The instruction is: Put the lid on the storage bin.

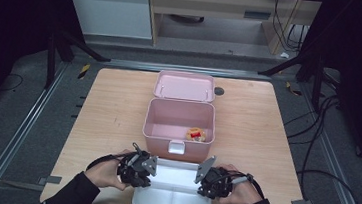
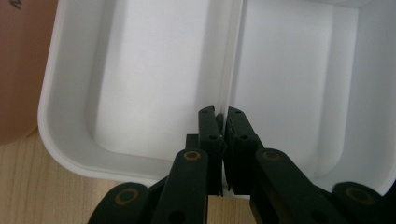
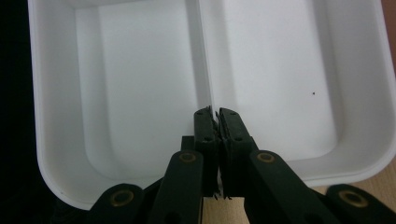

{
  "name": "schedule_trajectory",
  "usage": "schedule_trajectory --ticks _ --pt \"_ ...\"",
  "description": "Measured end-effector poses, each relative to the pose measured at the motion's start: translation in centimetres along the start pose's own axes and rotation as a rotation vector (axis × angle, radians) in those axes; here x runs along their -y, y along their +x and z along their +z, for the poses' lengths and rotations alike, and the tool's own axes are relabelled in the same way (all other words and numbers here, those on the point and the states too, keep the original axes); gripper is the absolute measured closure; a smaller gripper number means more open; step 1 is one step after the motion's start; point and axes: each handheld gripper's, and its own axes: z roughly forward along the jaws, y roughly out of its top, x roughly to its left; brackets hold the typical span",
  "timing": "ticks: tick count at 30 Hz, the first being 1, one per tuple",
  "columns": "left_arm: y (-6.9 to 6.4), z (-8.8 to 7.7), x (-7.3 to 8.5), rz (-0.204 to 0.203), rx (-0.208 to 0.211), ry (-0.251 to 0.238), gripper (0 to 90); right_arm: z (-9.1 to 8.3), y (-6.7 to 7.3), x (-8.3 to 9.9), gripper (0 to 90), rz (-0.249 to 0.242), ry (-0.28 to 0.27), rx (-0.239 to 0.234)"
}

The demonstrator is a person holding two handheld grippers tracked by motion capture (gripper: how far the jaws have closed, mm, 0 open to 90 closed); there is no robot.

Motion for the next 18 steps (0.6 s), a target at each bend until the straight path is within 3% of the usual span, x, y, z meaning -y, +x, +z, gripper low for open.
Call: schedule_trajectory --ticks 10,18 --pt "-1.0 -2.1 -0.6 0.009 0.012 -0.014 86.7 -2.3 0.9 -0.5 87.8 -0.01 -0.016 -0.019" --pt "-1.8 -5.1 -1.2 0.016 -0.021 -0.019 86.6 -4.8 1.3 -1.6 87.9 -0.026 -0.036 -0.011"
